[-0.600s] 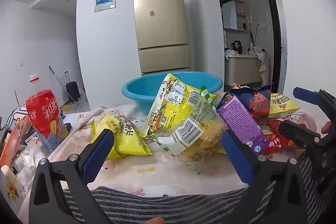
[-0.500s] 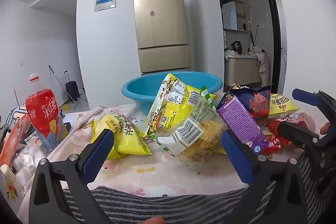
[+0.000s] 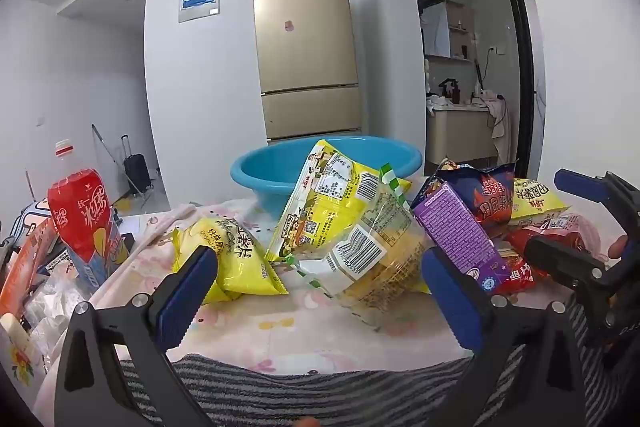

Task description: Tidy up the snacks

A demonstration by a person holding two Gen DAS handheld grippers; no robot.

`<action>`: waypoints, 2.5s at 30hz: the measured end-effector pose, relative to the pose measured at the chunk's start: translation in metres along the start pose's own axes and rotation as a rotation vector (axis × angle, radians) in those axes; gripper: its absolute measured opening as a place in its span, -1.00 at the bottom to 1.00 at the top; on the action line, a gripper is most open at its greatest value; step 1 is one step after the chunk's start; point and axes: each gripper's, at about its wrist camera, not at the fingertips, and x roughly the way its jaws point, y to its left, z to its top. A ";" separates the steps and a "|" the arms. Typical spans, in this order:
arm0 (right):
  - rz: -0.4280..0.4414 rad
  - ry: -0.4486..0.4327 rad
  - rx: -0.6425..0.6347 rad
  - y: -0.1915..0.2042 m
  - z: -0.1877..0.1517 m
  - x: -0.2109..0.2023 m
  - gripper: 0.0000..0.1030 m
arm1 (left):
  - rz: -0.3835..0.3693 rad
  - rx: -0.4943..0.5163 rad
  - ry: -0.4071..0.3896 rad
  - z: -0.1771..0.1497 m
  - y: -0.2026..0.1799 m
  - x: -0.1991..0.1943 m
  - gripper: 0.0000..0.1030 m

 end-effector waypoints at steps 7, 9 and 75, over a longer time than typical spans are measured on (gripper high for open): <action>0.004 0.016 0.006 -0.001 0.000 0.001 1.00 | -0.014 0.019 0.020 -0.002 -0.007 0.002 1.00; 0.008 0.019 0.010 -0.002 0.001 0.001 1.00 | -0.015 0.018 0.020 -0.002 -0.007 0.002 1.00; 0.034 0.032 0.064 -0.012 0.000 -0.007 1.00 | -0.371 -0.546 0.402 -0.008 0.026 0.119 0.56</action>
